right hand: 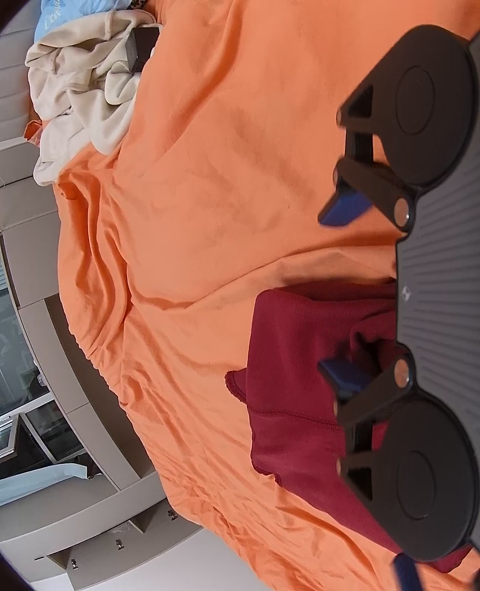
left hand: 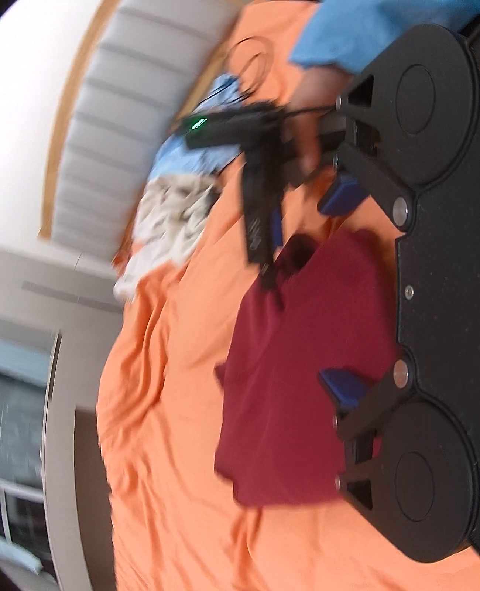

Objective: Fold small clothes

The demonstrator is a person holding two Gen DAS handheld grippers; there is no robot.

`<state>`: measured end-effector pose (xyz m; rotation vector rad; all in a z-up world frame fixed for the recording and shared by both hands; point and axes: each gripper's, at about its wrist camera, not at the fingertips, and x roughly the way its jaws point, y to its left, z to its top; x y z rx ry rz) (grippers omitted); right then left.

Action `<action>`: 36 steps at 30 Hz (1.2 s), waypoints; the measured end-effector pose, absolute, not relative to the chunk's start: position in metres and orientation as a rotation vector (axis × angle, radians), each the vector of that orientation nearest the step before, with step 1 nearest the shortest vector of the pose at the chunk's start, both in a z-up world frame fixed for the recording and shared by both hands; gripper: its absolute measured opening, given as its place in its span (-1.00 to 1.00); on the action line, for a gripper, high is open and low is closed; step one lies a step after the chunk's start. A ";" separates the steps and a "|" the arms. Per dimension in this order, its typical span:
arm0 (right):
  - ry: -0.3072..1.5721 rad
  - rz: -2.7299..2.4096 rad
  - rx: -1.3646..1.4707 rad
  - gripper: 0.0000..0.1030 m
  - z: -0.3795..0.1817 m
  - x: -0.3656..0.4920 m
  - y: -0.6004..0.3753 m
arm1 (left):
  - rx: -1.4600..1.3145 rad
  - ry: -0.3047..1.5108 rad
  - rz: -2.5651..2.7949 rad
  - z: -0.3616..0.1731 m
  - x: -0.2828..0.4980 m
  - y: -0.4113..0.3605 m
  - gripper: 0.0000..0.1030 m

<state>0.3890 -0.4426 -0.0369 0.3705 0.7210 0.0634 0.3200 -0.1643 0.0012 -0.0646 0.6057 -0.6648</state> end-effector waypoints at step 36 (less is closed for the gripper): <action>0.848 0.323 0.297 1.00 -0.030 0.343 -0.412 | -0.250 0.823 -0.318 -0.048 0.374 -0.081 0.99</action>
